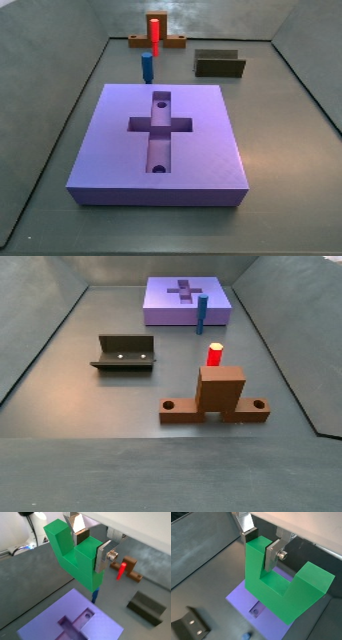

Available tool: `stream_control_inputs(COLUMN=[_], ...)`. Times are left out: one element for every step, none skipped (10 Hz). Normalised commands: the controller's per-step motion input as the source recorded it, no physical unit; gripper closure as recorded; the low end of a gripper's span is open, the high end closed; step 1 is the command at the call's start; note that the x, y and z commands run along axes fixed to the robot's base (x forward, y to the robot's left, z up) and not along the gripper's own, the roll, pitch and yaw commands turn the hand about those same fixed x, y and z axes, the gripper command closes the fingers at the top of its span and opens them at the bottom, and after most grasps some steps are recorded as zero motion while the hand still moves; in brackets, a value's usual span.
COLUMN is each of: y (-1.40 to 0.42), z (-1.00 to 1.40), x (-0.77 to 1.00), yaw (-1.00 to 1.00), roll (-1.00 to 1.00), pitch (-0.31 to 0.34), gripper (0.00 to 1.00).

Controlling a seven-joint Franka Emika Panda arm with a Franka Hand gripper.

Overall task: Pick up the green object. Move up. Place the green object on the fixture. Regrasp the green object. Move to above the board. Insert the green object.
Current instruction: Move to above the board, then insert the green object.

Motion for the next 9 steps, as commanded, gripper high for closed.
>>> stream_control_inputs(y=[0.0, 0.0, 0.0, 0.0, 0.0, -0.01, -0.12, -0.03, -0.08], z=[0.01, 0.0, -0.04, 0.0, 0.0, -0.08, -0.1, -0.14, 0.0], x=[-0.07, -0.05, 0.0, 0.0, 0.03, 0.04, 0.02, 0.06, 0.14], yaw=[0.01, 0.0, 0.0, 0.0, 0.0, -0.03, -0.02, -0.02, 0.0], roll=[-0.4, -0.27, 0.02, 0.0, 0.0, -0.03, -0.13, -0.44, -0.5], pitch=[-0.067, -0.058, 0.0, 0.0, 0.0, 0.0, 0.0, 0.0, -0.024], gripper=[1.0, 1.0, 1.0, 1.0, 1.0, 1.0, 1.0, 1.0, 1.0])
